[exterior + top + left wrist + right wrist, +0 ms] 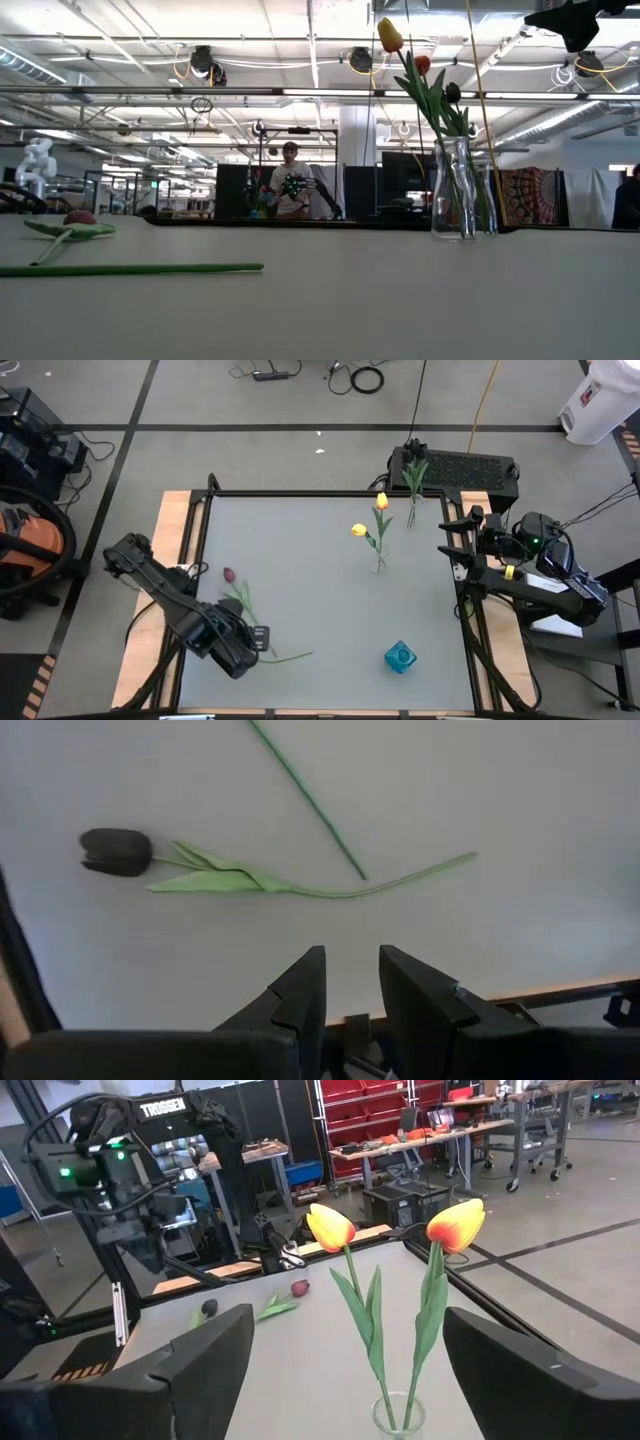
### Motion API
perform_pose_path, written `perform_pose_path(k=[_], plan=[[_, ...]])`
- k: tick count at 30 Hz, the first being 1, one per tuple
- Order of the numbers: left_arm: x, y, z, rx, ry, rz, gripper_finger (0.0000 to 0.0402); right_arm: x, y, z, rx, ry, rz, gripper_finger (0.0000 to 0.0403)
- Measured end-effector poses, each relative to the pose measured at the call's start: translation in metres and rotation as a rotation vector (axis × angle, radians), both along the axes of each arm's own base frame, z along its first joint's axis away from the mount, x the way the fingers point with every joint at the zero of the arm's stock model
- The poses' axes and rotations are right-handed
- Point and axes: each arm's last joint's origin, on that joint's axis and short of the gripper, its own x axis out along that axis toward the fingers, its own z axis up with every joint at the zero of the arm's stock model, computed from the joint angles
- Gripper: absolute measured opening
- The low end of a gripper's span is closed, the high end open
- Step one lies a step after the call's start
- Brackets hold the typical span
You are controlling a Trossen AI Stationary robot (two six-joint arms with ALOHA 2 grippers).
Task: Sort flowers into vase by color
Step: Put the black tulip into the top transparent vase
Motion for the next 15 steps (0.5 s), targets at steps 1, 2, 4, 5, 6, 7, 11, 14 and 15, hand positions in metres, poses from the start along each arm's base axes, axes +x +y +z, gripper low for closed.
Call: perform_pose_path(k=[1, 2, 4, 5, 6, 7, 11, 14, 15], plan=[[0.002, -0.002, -0.003, 0.001, 0.002, 0.0, 0.0102, 0.0, 0.0, 0.0, 0.0, 0.0, 0.0, 0.0318], [0.005, -0.004, -0.005, 0.001, 0.001, 0.001, 0.0102, 0.0, 0.0, 0.0, 0.001, 0.0, 0.0, 0.0318], [0.01, -0.008, -0.01, -0.001, -0.001, 0.0, 0.0102, 0.0, 0.0, 0.0, 0.002, 0.0, 0.0, 0.0318], [0.012, -0.009, -0.013, 0.004, 0.005, 0.0, 0.0102, 0.0, 0.0, 0.0, 0.002, 0.0, 0.0, 0.0318], [0.013, -0.01, -0.016, 0.011, 0.012, -0.004, 0.0102, 0.0, 0.0, 0.0, 0.002, 0.0, 0.0, 0.0318], [0.014, -0.012, -0.019, 0.019, 0.019, -0.017, 0.0102, 0.0, 0.0, 0.0, 0.002, 0.0, 0.0, 0.0318], [0.018, -0.017, -0.026, 0.048, 0.035, -0.126, 0.0102, 0.0, 0.0, 0.0, 0.002, 0.0, 0.0, 0.0318], [0.019, -0.018, -0.028, 0.071, 0.039, -0.255, 0.0102, 0.0, 0.0, 0.0, 0.003, 0.0, 0.0, 0.0318], [0.019, -0.018, -0.028, 0.079, 0.039, -0.303, 0.0102, 0.0, 0.0, 0.0, 0.007, -0.001, 0.0, 0.0318]])
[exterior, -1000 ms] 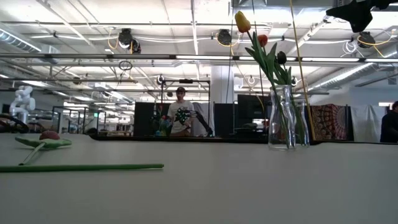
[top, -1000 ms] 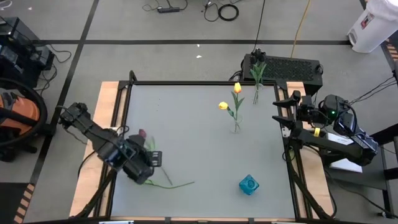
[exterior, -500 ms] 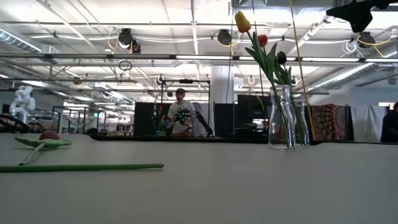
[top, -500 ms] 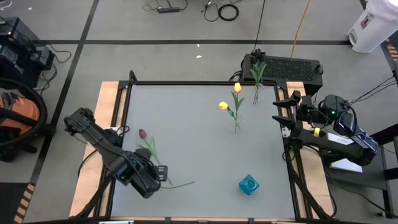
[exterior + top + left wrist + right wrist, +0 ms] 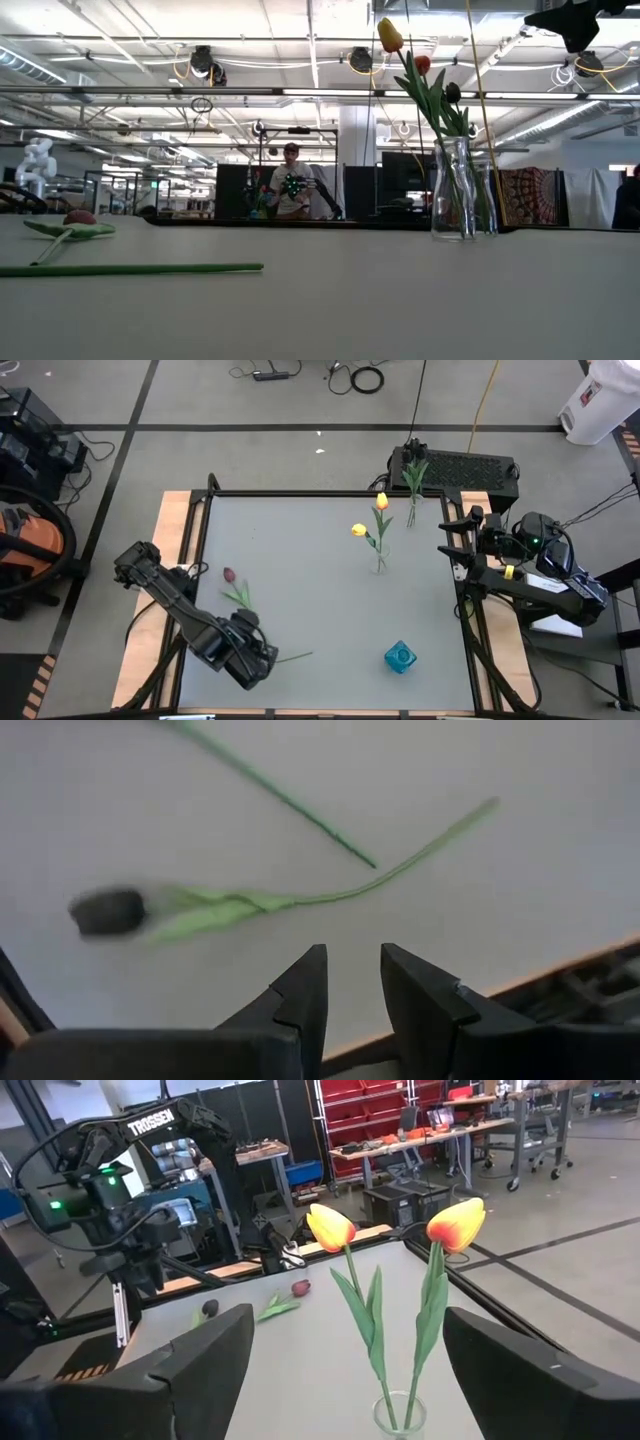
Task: Sort flowers into vase by color
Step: Put the black tulip into the top transparent vase
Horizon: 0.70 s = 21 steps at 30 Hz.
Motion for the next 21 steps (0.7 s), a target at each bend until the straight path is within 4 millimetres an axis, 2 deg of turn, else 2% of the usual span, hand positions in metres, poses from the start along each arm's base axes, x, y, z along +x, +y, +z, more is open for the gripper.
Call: perform_pose_path(k=[10, 21], plan=[[-0.004, -0.004, 0.0, 0.036, 0.029, -0.512, 0.0102, 0.0, 0.0, 0.0, 0.021, -0.004, -0.001, 0.0318], [-0.025, -0.026, -0.002, 0.119, 0.035, -0.874, 0.0102, 0.0, 0.0, 0.0, 0.021, -0.004, -0.002, 0.0318]])
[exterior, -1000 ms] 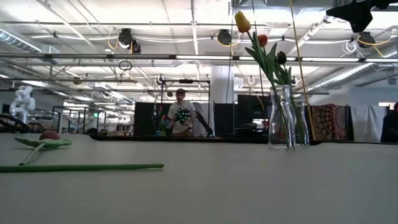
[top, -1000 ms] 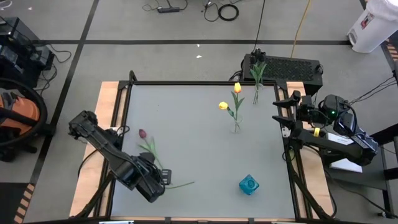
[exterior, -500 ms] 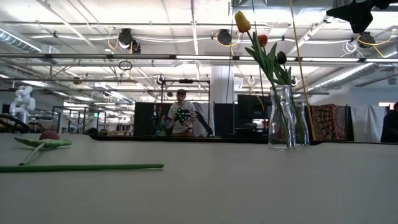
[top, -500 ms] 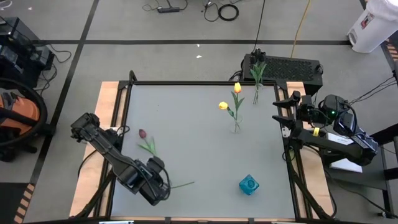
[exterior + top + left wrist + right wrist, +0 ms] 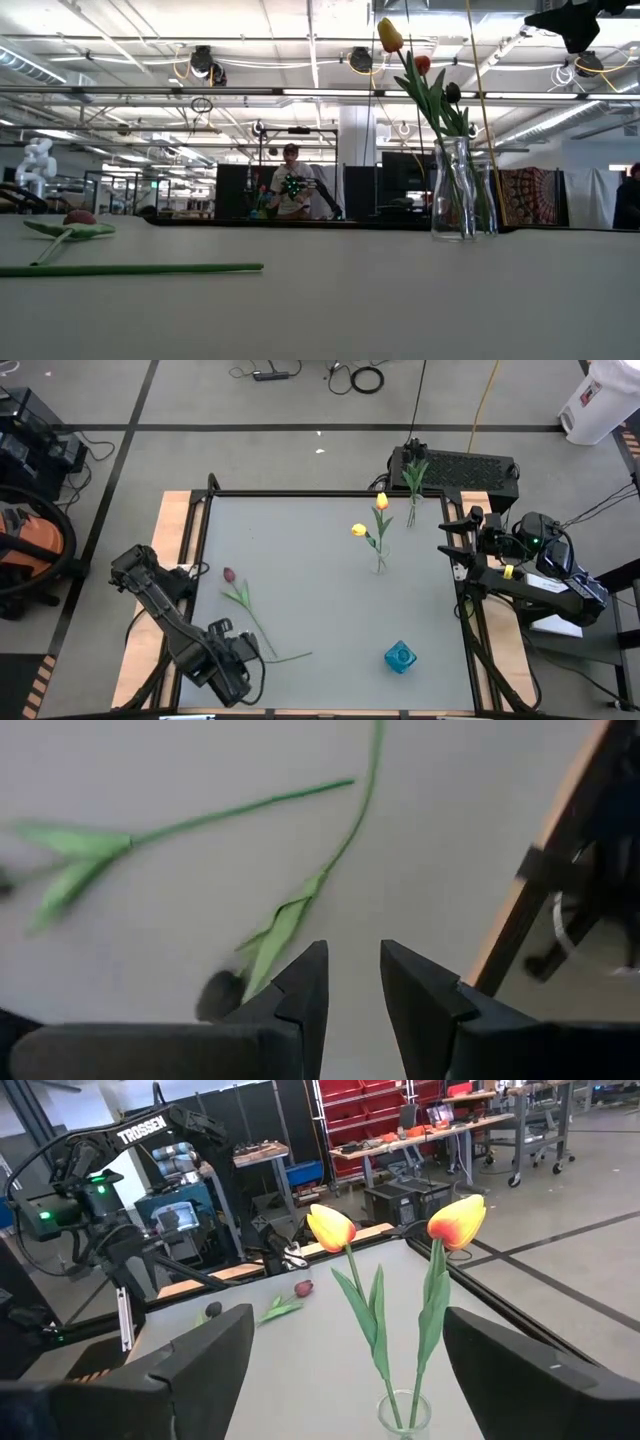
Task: Sort flowers into vase by color
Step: Put the black tulip into the top transparent vase
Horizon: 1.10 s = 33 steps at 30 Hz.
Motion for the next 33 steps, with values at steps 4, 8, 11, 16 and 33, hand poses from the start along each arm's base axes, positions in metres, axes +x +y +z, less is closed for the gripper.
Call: perform_pose_path(k=[4, 8, 11, 16, 33], plan=[[-0.003, -0.005, -0.003, 0.036, -0.001, -0.169, 0.0102, 0.0, 0.0, 0.0, 0.0, 0.0, 0.0, 0.0318], [-0.004, -0.007, -0.004, 0.067, -0.002, -0.315, 0.0102, 0.0, 0.0, 0.0, 0.0, 0.0, -0.006, 0.0318], [-0.002, -0.007, -0.006, 0.104, -0.01, -0.376, 0.0102, 0.0, -0.001, 0.0, -0.001, 0.001, -0.03, 0.0318], [0.002, -0.013, -0.017, 0.137, 0.013, -0.429, 0.0102, 0.0, -0.001, 0.0, 0.035, -0.005, -0.034, 0.0318], [0.021, -0.042, -0.088, 0.202, 0.183, -0.516, 0.0102, 0.0, -0.002, 0.0, 0.072, -0.013, -0.065, 0.0318]])
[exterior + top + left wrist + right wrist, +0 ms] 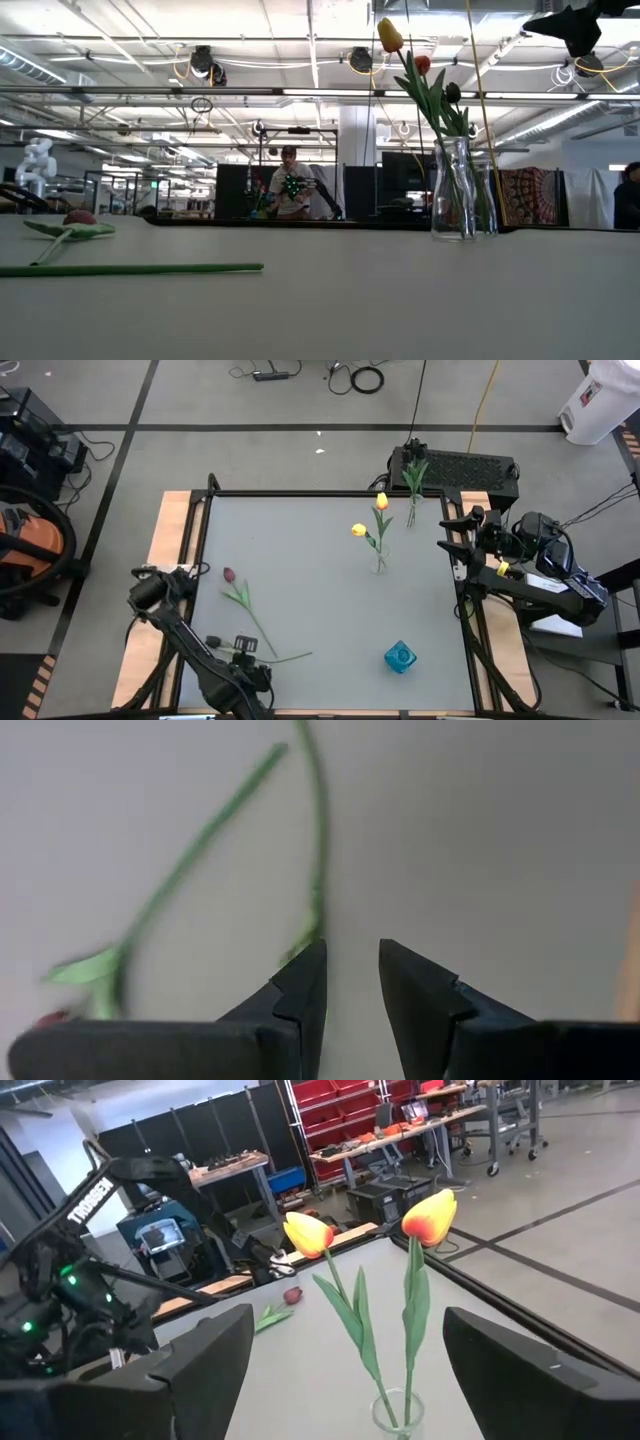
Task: Sort flowers into vase by color
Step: Put the black tulip into the top transparent vase
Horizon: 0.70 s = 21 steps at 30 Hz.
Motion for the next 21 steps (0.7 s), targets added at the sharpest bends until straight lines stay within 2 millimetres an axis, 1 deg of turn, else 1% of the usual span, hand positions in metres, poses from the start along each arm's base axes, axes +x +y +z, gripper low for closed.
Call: perform_pose_path(k=[3, 6, 10, 13, 16, 19, 21], plan=[[0.008, -0.001, -0.012, -0.072, 0.012, 0.027, 0.0102, 0.0, 0.0, 0.0, 0.008, -0.002, 0.0, 0.0318], [0.015, 0.008, -0.019, -0.1, 0.012, 0.061, 0.0102, 0.0, 0.0, 0.0, 0.008, -0.002, 0.002, 0.0318], [0.023, 0.023, -0.02, -0.084, -0.012, 0.107, 0.0102, 0.0, 0.0, 0.0, 0.009, -0.002, 0.005, 0.0318], [0.026, 0.028, -0.018, -0.167, -0.097, 0.138, 0.0102, 0.0, 0.0, 0.0, 0.009, -0.002, 0.006, 0.0318], [0.021, 0.034, -0.013, -0.247, -0.152, 0.14, 0.0102, 0.0, 0.0, 0.0, 0.009, -0.002, 0.006, 0.0318], [0.007, 0.048, -0.006, -0.229, -0.149, 0.146, 0.0102, 0.0, 0.0, 0.0, 0.009, -0.002, 0.006, 0.0318], [-0.001, 0.058, 0.0, -0.213, -0.14, 0.181, 0.0102, 0.0, 0.0, 0.0, 0.001, 0.0, 0.006, 0.0318]])
